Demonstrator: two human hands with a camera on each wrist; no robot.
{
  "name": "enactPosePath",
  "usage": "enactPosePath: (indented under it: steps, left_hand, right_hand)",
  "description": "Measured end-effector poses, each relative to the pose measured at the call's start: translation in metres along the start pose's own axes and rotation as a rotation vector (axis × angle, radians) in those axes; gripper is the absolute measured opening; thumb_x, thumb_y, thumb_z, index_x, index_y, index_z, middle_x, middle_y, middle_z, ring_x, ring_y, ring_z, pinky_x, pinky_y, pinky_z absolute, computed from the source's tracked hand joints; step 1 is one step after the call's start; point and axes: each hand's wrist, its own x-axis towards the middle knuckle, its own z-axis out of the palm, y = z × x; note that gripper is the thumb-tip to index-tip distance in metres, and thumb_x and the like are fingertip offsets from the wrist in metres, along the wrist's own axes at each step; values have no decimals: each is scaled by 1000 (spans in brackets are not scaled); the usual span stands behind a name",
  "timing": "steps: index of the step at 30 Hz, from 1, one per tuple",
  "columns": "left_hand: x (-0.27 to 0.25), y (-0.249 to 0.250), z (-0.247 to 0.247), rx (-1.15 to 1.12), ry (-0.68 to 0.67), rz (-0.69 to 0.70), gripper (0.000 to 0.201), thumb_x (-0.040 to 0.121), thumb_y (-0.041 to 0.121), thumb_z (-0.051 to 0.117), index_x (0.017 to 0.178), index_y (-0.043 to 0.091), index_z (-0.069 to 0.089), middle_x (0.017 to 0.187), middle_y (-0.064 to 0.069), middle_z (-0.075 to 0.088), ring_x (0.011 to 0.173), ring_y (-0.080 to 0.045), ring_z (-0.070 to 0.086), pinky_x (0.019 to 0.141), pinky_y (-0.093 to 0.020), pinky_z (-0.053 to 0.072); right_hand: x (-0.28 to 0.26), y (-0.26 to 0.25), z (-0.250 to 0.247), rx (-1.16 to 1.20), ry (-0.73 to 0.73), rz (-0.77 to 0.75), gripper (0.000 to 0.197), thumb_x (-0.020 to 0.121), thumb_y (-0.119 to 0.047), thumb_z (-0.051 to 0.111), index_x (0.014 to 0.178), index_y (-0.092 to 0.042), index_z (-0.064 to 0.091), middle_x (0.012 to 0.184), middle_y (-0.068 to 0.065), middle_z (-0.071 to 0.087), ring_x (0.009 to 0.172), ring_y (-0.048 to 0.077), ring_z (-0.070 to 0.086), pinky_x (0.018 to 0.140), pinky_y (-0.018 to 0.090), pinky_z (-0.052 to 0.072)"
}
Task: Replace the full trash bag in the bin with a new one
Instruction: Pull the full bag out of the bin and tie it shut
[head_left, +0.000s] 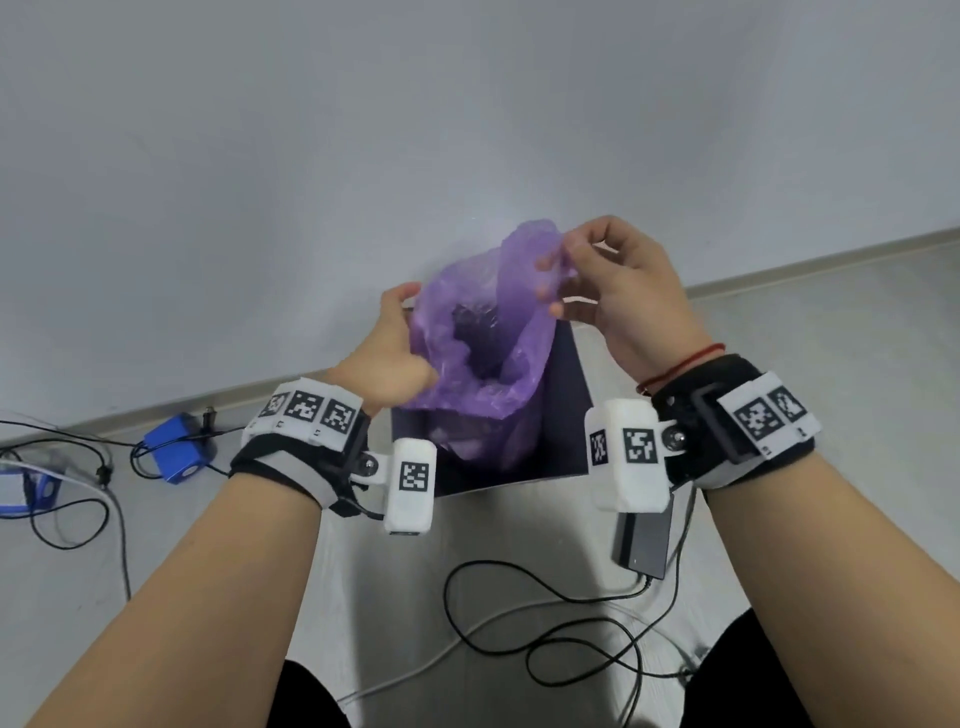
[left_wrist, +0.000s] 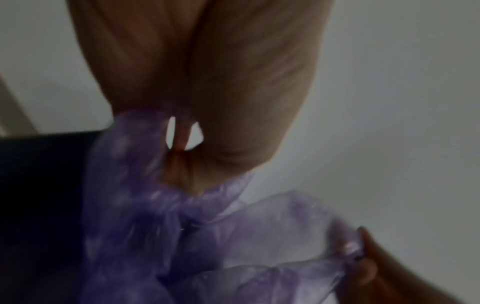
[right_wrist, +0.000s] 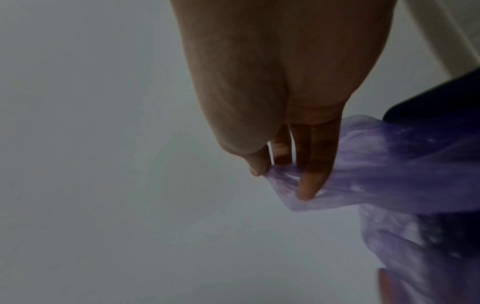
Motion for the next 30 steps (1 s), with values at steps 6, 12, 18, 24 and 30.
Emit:
enactPosePath:
  steps: [6, 12, 18, 24, 30]
  left_hand:
    - [-2, -7, 9, -63, -118, 10, 98, 77, -15, 72, 149, 32, 26, 109, -14, 67, 85, -24, 70, 75, -35, 62]
    - [-1, -4, 4, 137, -89, 262, 55, 84, 1, 73, 128, 31, 61, 103, -3, 66, 76, -27, 67, 76, -36, 61]
    - [-2, -6, 15, 457, 75, 405, 15, 74, 29, 84, 80, 30, 71, 87, 0, 67, 75, -12, 62, 74, -28, 52]
    - [4, 16, -25, -773, 371, 303, 25, 88, 4, 64, 69, 16, 53, 73, -2, 63, 67, -13, 60, 68, -28, 53]
    - [2, 4, -26, -363, 324, 96, 63, 81, -21, 50, 129, 14, 29, 107, 0, 59, 93, -18, 60, 59, -20, 51]
  right_hand:
    - [10, 10, -49, -376, 50, 32, 61, 80, 14, 60, 127, -19, 40, 97, 13, 62, 70, 24, 66, 71, 40, 61]
    - [9, 40, -56, -956, -290, -4, 77, 62, -47, 77, 130, -23, 51, 105, 0, 68, 86, 21, 67, 81, 45, 58]
    - [9, 20, -40, -517, -100, -164, 15, 78, -7, 76, 78, -9, 62, 71, 5, 59, 63, 8, 55, 63, 20, 46]
    - [12, -34, -70, 182, 171, -160, 27, 84, -9, 68, 69, -19, 47, 78, 10, 61, 83, 29, 55, 75, 37, 43]
    - [9, -18, -115, -287, 275, 28, 53, 83, 13, 51, 125, -18, 45, 121, 8, 64, 83, 15, 63, 68, 30, 52]
